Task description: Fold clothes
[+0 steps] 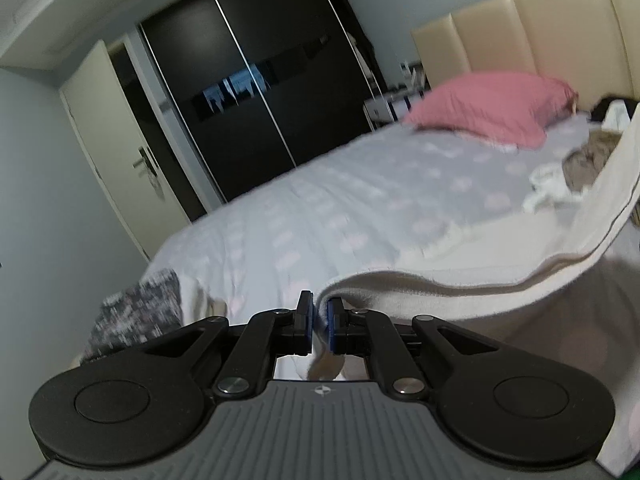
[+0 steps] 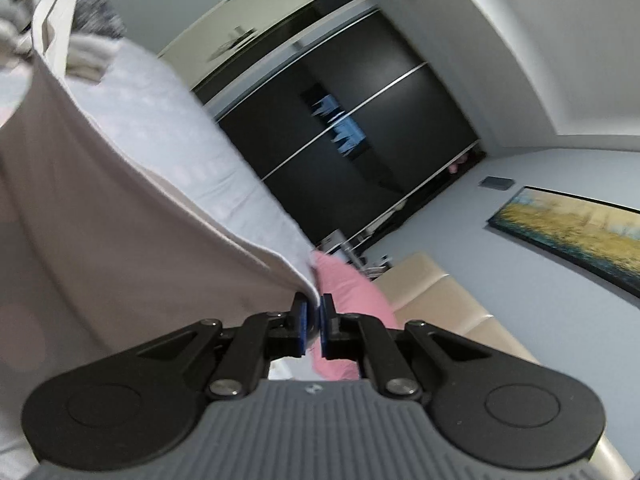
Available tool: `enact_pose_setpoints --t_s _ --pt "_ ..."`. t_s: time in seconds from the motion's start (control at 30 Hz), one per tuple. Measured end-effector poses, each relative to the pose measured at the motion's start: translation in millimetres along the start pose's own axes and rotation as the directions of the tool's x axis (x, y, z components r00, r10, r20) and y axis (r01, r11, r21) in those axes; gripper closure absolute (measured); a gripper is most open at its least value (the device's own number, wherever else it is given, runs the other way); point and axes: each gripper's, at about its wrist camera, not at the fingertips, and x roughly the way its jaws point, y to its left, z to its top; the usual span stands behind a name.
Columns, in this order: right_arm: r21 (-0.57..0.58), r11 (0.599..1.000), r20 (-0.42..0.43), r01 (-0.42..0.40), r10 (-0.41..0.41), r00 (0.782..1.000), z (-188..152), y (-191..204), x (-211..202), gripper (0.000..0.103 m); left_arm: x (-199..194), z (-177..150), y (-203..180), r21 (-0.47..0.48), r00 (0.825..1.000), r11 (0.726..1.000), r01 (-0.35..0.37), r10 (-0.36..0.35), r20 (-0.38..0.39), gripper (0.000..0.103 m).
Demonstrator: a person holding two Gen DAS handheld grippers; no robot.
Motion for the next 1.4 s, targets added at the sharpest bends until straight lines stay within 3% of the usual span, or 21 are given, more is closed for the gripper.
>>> enact_pose_setpoints --t_s 0.1,0.27,0.43,0.63,0.73,0.9,1.0,1.27,1.4 --pt "0.023 0.999 0.006 0.028 -0.029 1.0 10.4 -19.5 2.1 0.096 -4.6 19.0 11.4 -0.011 0.999 1.0 0.002 -0.002 0.036 0.098" --pt "0.017 0.999 -0.028 -0.032 0.032 0.999 18.5 -25.2 37.0 0.096 19.7 41.4 21.9 0.006 0.998 0.999 0.052 -0.052 0.021 0.098" --pt "-0.035 0.993 -0.075 -0.111 0.108 0.991 16.5 -8.8 99.4 0.097 78.1 49.5 13.6 0.11 0.996 0.991 0.071 -0.065 -0.06 0.098" --pt "-0.017 0.978 -0.177 -0.21 0.203 0.963 9.3 15.8 198.1 0.097 166.3 45.6 -3.6 0.208 0.981 0.973 0.096 -0.058 -0.184 0.098" --pt "-0.034 0.969 -0.223 -0.245 0.231 0.947 1.1 34.1 245.9 0.097 221.0 39.5 -10.7 0.21 0.961 0.97 0.122 -0.063 -0.268 0.098" --pt "-0.006 0.957 -0.316 -0.291 0.274 0.908 -19.1 65.8 316.3 0.097 309.6 24.7 -12.2 0.089 0.904 0.981 0.175 -0.124 -0.41 0.098" --pt "0.032 0.949 -0.365 -0.313 0.303 0.881 -33.3 83.2 347.9 0.097 346.5 12.6 -18.6 0.07 0.88 0.98 0.186 -0.134 -0.455 0.098" --pt "0.126 0.931 -0.448 -0.343 0.362 0.818 -59.8 117.3 408.5 0.097 407.7 -12.3 -26.6 -0.014 0.836 0.982 0.187 -0.167 -0.522 0.098" --pt "0.157 0.931 -0.467 -0.33 0.364 0.805 -60.3 123.3 413.7 0.092 419.3 -18.5 -27.0 -0.067 0.825 0.983 0.17 -0.179 -0.536 0.092"
